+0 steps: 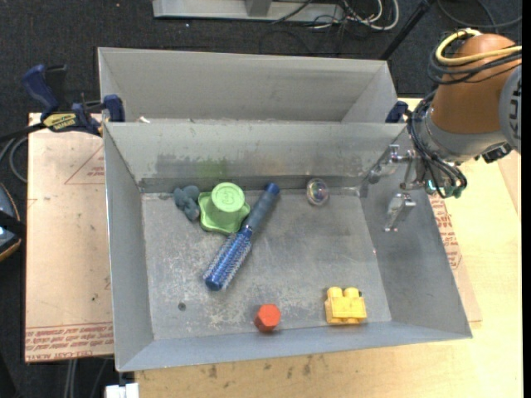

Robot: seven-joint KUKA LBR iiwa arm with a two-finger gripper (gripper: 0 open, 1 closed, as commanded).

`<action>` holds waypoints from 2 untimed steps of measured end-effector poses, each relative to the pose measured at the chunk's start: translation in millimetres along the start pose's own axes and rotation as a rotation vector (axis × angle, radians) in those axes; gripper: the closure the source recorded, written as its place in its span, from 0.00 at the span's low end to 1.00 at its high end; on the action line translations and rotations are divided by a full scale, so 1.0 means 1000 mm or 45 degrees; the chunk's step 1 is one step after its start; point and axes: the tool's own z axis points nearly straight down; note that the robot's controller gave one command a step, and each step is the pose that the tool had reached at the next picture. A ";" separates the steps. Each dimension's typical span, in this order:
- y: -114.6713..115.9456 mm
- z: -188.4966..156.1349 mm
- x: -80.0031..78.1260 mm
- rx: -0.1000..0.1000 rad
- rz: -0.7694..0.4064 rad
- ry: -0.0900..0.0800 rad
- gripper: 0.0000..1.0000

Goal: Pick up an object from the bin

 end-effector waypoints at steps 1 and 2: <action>0.041 0.058 -0.022 -0.002 -0.040 -0.005 0.00; 0.076 0.023 0.057 -0.001 0.338 -0.007 0.00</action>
Offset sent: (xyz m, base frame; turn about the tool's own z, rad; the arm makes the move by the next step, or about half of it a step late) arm 0.0212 0.0372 -0.0542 -0.0270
